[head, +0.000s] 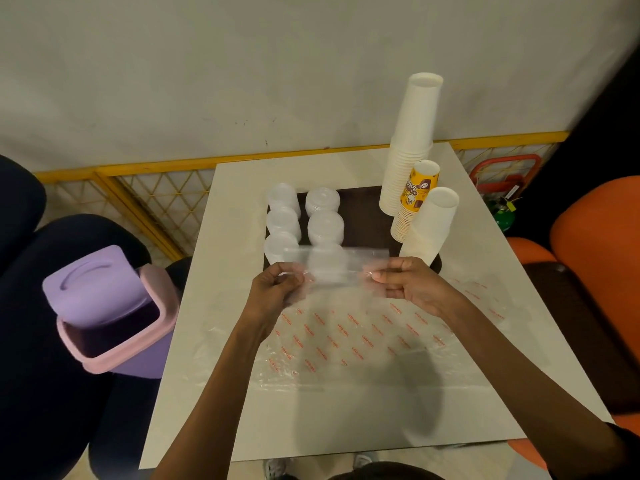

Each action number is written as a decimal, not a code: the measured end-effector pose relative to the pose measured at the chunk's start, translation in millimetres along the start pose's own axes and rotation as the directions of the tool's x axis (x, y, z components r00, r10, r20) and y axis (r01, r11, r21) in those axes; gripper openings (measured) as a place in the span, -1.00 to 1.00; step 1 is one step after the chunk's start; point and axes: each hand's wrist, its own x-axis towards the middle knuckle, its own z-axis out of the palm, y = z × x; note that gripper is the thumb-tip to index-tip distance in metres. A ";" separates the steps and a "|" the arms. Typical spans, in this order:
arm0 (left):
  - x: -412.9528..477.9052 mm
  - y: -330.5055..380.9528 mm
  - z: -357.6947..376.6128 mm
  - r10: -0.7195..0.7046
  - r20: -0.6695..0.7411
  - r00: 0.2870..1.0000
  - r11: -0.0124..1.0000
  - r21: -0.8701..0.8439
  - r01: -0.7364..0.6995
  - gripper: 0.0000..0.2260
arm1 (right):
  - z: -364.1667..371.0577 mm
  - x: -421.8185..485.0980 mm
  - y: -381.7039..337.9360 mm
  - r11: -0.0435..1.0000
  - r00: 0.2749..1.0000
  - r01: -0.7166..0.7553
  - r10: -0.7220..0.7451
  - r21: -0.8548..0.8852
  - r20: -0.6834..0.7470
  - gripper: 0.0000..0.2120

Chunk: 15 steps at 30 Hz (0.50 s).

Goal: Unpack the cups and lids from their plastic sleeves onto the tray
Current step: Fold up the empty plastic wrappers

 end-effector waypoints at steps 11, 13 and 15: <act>-0.3 -8.1 -3.2 0.052 -0.029 0.998 0.997 -0.052 -0.054 -0.47 | 6.2 -4.9 3.8 0.912 0.979 -0.204 0.190 0.355 0.073 -0.74; -0.4 -9.8 -4.1 0.075 -0.024 0.997 0.996 -0.040 -0.076 -0.49 | 9.4 -5.4 4.5 0.925 0.962 -0.265 0.236 0.273 0.134 -0.61; -0.2 -12.4 -6.5 0.100 0.001 0.995 0.995 -0.010 -0.100 -0.49 | 15.0 -4.9 5.8 0.957 0.965 -0.244 0.223 0.158 0.138 -0.66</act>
